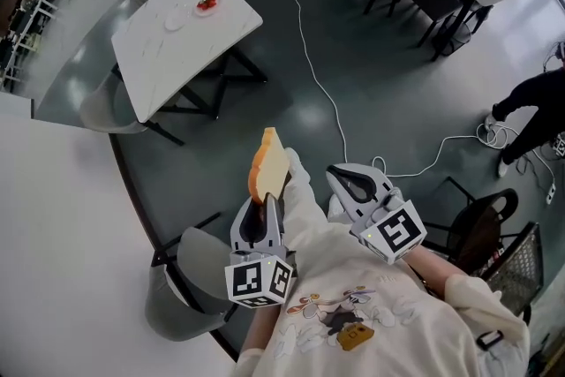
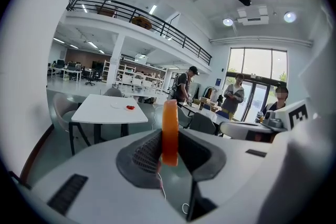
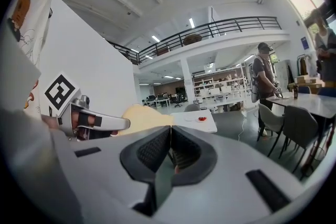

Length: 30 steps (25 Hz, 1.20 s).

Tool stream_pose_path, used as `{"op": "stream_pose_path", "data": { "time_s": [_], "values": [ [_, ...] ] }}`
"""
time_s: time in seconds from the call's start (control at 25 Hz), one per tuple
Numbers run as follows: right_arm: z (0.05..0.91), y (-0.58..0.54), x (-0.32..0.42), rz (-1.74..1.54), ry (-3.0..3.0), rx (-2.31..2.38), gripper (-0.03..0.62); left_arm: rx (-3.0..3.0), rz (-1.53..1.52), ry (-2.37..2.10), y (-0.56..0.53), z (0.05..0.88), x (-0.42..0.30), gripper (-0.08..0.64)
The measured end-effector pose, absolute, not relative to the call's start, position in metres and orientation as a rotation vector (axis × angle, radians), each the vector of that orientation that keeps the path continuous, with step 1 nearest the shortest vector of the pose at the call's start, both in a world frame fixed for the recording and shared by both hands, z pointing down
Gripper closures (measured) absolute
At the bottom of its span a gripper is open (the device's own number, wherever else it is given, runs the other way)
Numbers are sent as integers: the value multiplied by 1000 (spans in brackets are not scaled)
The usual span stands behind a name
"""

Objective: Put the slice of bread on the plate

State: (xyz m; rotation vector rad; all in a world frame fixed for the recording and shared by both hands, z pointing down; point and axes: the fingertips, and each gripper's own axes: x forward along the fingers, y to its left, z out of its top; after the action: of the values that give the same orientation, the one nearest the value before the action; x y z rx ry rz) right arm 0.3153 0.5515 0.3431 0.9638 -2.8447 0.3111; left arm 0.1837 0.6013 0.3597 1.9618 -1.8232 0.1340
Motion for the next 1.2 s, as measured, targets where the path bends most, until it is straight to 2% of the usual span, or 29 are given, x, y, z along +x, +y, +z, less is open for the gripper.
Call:
{"op": "stream_pose_path", "data": {
  "time_s": [0.36, 0.76, 1.2],
  "values": [
    [355, 461, 274, 317, -2800, 1004, 586, 1983, 154, -1793, 504, 373, 146, 463],
    [349, 342, 188, 306, -2761, 1003, 586, 2008, 126, -1757, 382, 366, 73, 463],
    [351, 260, 130, 309, -2738, 1031, 586, 2003, 118, -1739, 300, 370, 7, 463]
  ]
}}
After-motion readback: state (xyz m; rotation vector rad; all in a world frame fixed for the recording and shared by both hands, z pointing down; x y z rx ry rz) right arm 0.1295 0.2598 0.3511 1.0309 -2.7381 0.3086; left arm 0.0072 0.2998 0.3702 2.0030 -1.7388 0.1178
